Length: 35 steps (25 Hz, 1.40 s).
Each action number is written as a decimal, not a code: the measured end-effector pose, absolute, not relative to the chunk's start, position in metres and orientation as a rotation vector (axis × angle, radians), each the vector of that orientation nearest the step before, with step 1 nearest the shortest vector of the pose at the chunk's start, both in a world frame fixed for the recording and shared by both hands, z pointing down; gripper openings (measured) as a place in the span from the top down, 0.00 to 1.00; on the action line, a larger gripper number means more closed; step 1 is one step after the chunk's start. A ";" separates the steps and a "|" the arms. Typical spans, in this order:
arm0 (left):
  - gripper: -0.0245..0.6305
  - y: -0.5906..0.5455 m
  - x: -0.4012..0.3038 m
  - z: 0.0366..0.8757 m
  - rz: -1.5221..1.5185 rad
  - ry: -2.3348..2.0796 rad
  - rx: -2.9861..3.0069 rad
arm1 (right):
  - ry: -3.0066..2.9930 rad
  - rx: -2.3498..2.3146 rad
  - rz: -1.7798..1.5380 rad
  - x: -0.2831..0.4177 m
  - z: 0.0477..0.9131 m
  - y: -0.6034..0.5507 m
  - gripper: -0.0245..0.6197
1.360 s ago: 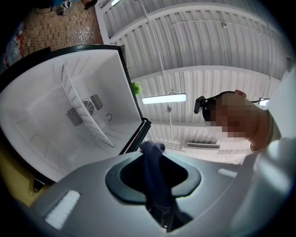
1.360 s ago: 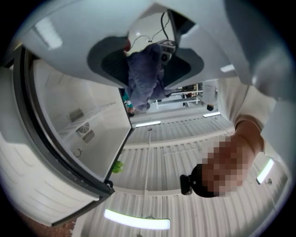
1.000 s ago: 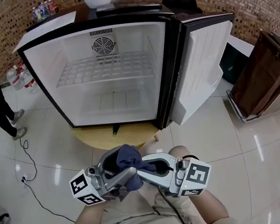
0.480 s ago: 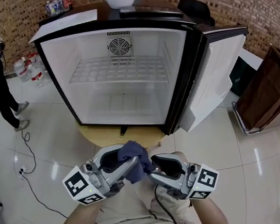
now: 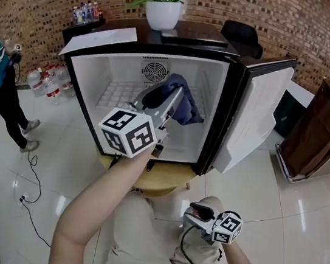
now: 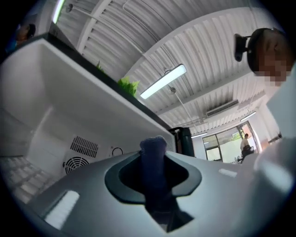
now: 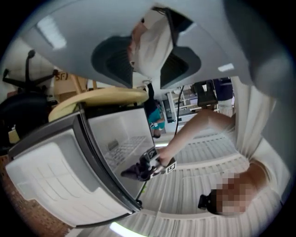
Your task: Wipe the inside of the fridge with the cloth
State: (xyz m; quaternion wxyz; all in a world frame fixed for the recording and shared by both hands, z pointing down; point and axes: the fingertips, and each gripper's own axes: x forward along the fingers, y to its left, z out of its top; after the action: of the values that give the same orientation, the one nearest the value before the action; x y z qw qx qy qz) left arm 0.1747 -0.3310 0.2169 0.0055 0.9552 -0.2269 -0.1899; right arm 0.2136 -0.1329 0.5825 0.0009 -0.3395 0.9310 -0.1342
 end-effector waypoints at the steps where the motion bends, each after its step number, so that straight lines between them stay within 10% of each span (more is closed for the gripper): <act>1: 0.81 -0.345 0.186 0.212 -0.609 -0.711 2.958 | 2.932 -1.088 -0.410 0.215 0.593 -0.135 0.68; 22: 0.81 -0.504 0.273 0.191 -0.581 -0.737 2.716 | 2.944 -1.417 -0.080 0.219 0.632 -0.166 0.78; 35: 0.81 -0.460 0.291 0.180 -0.536 -0.443 2.895 | 2.796 -1.850 0.223 0.245 0.436 -0.219 0.79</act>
State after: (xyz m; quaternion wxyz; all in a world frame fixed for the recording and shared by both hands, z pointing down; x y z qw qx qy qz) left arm 0.2907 -0.4598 0.1799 0.0820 0.9691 -0.1482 -0.1793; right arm 0.2455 -0.2187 0.4356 -0.1090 -0.5473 0.8272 0.0659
